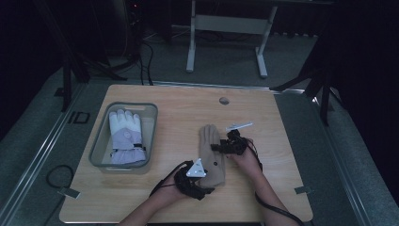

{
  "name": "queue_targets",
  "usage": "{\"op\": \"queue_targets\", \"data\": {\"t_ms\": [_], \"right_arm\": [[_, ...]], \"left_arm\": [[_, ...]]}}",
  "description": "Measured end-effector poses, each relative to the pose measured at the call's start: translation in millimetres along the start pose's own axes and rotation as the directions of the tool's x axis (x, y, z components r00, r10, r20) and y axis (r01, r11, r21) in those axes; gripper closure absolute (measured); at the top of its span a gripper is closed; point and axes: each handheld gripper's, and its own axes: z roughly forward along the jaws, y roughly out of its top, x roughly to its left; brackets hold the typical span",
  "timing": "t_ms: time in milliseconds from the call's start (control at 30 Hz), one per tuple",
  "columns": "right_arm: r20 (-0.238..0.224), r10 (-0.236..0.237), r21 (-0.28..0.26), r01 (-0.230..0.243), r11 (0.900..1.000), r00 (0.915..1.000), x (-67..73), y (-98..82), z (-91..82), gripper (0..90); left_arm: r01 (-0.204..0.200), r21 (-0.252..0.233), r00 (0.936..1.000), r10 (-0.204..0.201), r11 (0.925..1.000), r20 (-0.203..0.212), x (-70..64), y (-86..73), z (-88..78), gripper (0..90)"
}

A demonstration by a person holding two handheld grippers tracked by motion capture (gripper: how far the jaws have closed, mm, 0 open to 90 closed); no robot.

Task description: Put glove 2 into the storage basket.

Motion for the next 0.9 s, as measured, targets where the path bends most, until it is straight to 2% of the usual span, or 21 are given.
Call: {"op": "queue_targets", "data": {"t_ms": [100, 167, 200, 267, 300, 367, 400, 500, 567, 767, 800, 900], "right_arm": [[-0.002, -0.025, 0.006, 0.025, 1.000, 0.9997, 3.5, -0.3, -0.5, 61.0], [0.032, -0.078, -0.004, 0.078, 0.997, 0.9964, 11.3, -1.8, -1.3, 63.8], [0.067, -0.143, -0.013, 0.144, 0.990, 0.9875, 19.1, -3.9, -1.9, 65.0], [0.074, -0.151, -0.015, 0.152, 0.988, 0.9858, 20.8, -4.5, -2.1, 65.4], [0.086, -0.167, -0.019, 0.169, 0.985, 0.9822, 22.3, -5.1, -2.4, 65.8], [0.103, -0.182, -0.027, 0.186, 0.982, 0.9778, 24.6, -6.7, -2.5, 65.9], [0.128, -0.202, -0.026, 0.207, 0.978, 0.9710, 28.6, -7.3, -2.5, 66.3], [0.138, -0.210, -0.030, 0.216, 0.976, 0.9680, 30.2, -7.9, -2.3, 66.5], [0.121, -0.178, -0.036, 0.183, 0.982, 0.9766, 27.5, -8.4, -2.5, 66.4], [0.127, -0.189, -0.024, 0.194, 0.981, 0.9737, 28.5, -6.4, -2.1, 66.4], [0.128, -0.187, -0.022, 0.192, 0.981, 0.9739, 28.9, -6.1, -2.0, 66.4], [0.127, -0.183, -0.024, 0.188, 0.982, 0.9748, 28.5, -6.4, -2.0, 66.4]], "left_arm": [[-0.005, 0.017, 1.0000, 0.005, 0.9998, 0.000, -1.6, -0.8, 2.3, 30.4], [-0.020, 0.035, 0.9998, 0.020, 0.9992, -0.008, -2.9, -1.6, 3.1, 30.5], [-0.019, 0.039, 0.9998, 0.020, 0.9991, -0.008, -3.2, -2.2, 3.2, 31.0], [-0.010, 0.038, 0.9999, 0.010, 0.9992, 0.000, -3.0, -3.6, 3.0, 31.1], [-0.004, 0.037, 1.0000, 0.004, 0.9993, 0.004, -2.3, -4.4, 2.5, 31.1], [-0.015, 0.044, 0.9998, 0.015, 0.9989, -0.012, -2.5, -5.9, 2.7, 31.2], [-0.020, 0.048, 0.9997, 0.021, 0.9986, -0.015, -2.8, -6.3, 3.1, 31.5], [-0.040, 0.063, 0.9988, 0.041, 0.9972, -0.025, -4.0, -6.4, 5.3, 31.8], [-0.043, 0.067, 0.9985, 0.046, 0.9968, -0.031, -4.1, -5.8, 5.9, 33.0], [-0.075, 0.098, 0.9934, 0.083, 0.9923, -0.079, -6.0, -4.3, 7.1, 41.7], [-0.074, 0.100, 0.9931, 0.083, 0.9922, -0.083, -6.0, -4.0, 7.3, 45.4], [-0.069, 0.111, 0.9918, 0.080, 0.9914, -0.099, -5.9, -2.2, 8.0, 48.5]]}}
